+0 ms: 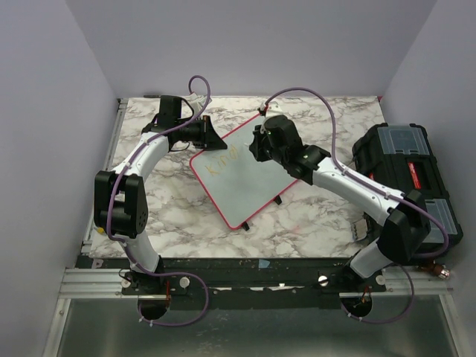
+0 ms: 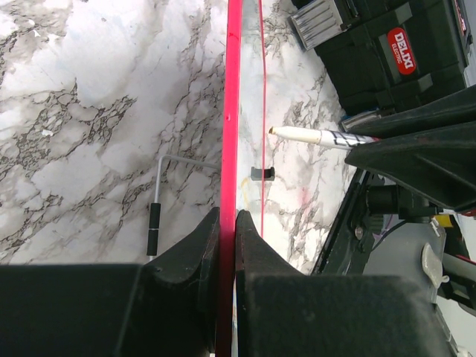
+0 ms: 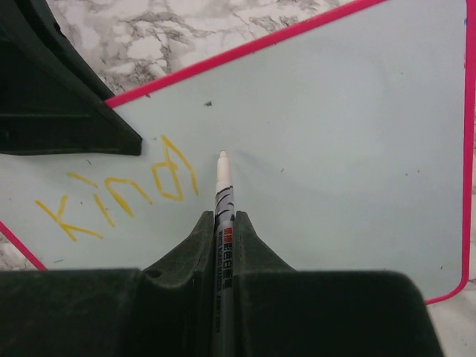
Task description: Write a sentence on the whiteboard
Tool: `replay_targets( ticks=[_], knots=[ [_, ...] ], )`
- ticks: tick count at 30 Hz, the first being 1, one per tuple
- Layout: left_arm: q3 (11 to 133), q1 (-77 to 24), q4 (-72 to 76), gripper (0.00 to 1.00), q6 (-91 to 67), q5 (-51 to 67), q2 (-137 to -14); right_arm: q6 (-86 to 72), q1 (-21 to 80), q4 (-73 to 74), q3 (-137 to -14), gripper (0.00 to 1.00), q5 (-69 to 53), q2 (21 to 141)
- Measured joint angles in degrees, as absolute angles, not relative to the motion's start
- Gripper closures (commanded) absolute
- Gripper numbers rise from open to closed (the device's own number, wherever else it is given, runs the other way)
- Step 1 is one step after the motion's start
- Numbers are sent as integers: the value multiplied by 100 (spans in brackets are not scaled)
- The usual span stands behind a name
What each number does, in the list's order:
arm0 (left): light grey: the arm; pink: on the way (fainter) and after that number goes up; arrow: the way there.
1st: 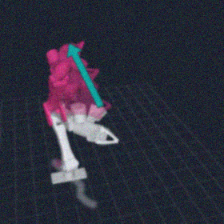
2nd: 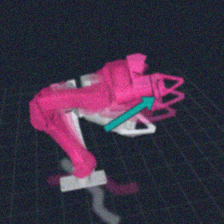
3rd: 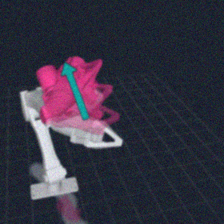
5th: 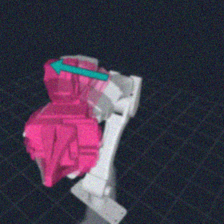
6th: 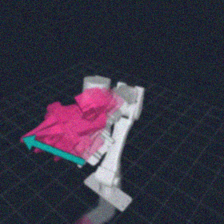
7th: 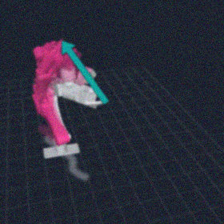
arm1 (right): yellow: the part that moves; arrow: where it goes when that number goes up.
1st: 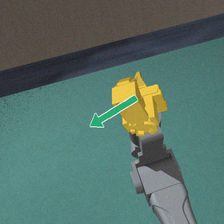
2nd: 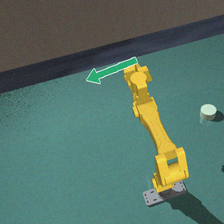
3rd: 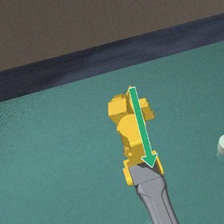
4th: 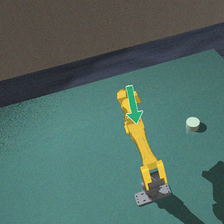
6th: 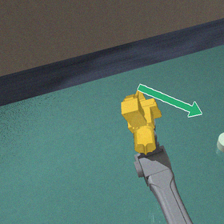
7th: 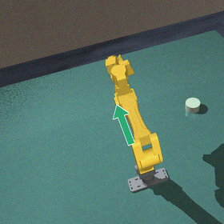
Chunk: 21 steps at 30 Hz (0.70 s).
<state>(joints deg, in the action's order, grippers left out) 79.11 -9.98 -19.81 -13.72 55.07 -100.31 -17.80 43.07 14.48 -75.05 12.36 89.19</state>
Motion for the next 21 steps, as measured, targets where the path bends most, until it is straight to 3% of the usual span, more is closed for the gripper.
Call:
replay_targets(
  ticks=[21],
  knots=[
    [7911, -998, -1997, 100, -1350, 5485, -10031, -1688, 4307, 1284, -7846, 99, 1236, 9334]
  ],
)
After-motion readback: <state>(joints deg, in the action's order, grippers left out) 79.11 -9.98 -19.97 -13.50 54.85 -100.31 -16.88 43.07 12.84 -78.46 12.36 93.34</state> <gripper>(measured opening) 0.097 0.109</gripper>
